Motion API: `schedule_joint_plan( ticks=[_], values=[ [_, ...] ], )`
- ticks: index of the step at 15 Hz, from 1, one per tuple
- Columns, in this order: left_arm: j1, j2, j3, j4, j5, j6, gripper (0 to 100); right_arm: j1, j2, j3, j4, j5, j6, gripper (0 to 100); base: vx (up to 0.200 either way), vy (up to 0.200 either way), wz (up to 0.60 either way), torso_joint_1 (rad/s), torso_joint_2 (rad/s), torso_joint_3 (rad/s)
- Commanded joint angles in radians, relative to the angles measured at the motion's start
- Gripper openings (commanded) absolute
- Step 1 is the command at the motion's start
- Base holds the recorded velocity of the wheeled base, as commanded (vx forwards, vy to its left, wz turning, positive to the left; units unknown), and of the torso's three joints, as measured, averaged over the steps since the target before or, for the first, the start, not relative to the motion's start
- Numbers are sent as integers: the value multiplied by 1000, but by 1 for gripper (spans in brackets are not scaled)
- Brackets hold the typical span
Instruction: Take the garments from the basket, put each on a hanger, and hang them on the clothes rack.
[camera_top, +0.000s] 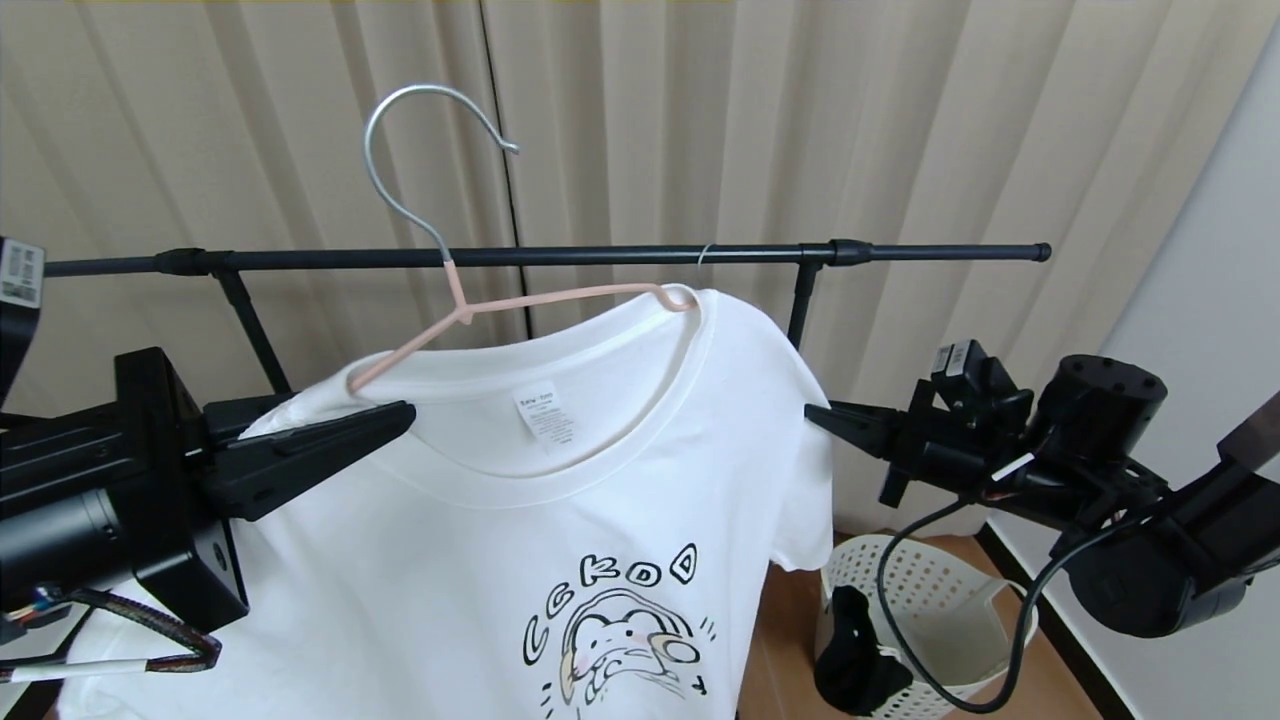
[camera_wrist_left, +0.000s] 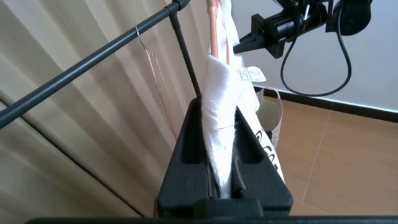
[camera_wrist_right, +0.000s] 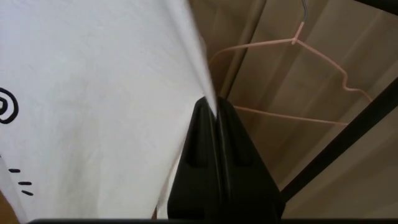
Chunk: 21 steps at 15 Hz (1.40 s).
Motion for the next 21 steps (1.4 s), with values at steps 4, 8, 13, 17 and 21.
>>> schedule_joint_plan(
  ticks=[4, 8, 13, 17, 21],
  values=[
    [15, -4, 14, 1, 0, -2, 0, 5, -87, 21, 80, 0, -1, 0, 0, 0, 0, 0, 0, 0],
    [38, -3, 20, 2, 28, -7, 0, 11, -111, 32, 83, 0, -1, 100, 0, 0, 0, 0, 0, 0],
    [182, -1, 63, 5, 36, -42, 0, 26, -159, 25, 90, -29, 1, 100, 0, 0, 0, 0, 0, 0],
    [214, 45, 92, 5, 37, -45, 0, 68, -162, 13, 99, -152, 2, 100, 0, 0, 0, 0, 0, 0],
    [216, 148, 112, 7, 85, -36, 0, 68, -157, 10, 98, -153, 1, 100, 0, 0, 0, 0, 0, 0]
  ],
)
